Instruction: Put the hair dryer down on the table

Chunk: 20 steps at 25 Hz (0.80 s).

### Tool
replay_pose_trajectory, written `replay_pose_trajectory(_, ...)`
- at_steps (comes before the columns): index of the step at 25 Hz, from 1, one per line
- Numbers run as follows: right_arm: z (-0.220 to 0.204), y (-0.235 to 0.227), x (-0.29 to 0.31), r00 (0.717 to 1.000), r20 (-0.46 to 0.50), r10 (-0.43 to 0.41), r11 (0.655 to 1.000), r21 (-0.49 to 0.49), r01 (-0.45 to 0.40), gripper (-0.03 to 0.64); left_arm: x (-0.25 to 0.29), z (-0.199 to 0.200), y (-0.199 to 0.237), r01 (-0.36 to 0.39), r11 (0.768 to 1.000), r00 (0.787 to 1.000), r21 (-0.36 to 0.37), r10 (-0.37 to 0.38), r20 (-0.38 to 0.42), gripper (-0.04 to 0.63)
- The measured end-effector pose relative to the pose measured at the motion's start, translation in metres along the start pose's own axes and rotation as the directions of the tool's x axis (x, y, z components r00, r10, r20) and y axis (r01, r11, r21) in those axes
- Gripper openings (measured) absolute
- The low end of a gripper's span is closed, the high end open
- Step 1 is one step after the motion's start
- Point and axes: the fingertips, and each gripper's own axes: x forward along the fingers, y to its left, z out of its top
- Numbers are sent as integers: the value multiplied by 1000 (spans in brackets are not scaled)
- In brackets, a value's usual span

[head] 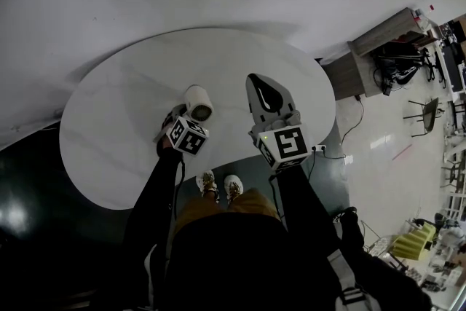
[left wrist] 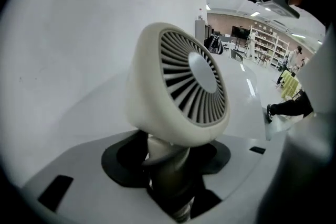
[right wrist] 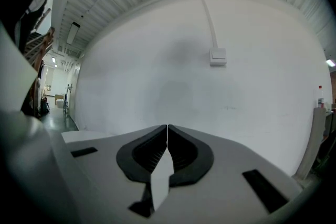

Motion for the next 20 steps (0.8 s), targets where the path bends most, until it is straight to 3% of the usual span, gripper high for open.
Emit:
replay_pose_trajectory(11,-3,-2,4,1000,-3,6,1000,7,-6,28,16,-10,-7,28,999,997,-23,-30,-66,264)
replay_pose_trajectory(20,-2,-4,6,1000,6,23,1000,15,-23,28,17,-9,-20,44,998,997,37,-41,-62,302)
